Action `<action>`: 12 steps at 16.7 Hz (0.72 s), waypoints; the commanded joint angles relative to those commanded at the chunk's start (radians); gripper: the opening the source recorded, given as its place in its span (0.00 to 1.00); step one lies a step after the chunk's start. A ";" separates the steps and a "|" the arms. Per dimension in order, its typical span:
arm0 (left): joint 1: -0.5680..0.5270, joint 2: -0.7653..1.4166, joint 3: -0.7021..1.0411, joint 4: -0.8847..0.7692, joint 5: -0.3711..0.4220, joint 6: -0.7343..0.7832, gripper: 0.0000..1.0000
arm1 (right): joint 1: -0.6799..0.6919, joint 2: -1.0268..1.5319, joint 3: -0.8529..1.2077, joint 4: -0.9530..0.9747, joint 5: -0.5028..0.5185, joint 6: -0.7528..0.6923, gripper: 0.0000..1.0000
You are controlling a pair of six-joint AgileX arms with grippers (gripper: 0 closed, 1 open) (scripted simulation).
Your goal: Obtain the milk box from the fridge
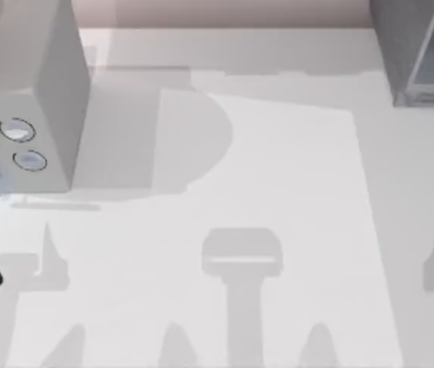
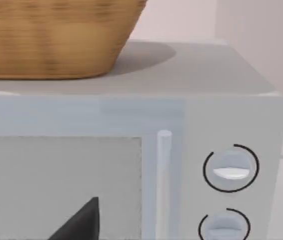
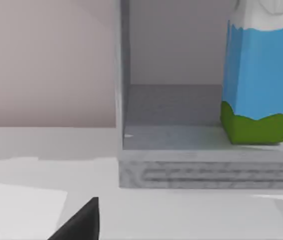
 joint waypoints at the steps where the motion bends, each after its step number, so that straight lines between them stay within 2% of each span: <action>1: 0.000 0.000 0.000 0.000 0.000 0.000 1.00 | 0.000 0.000 0.000 0.000 0.000 0.000 1.00; 6: 0.000 0.000 0.000 0.000 0.000 0.000 1.00 | -0.039 0.105 0.025 0.106 -0.042 -0.001 1.00; 12: 0.000 0.000 0.000 0.000 0.000 0.000 1.00 | -0.183 0.562 0.083 0.542 -0.180 0.002 1.00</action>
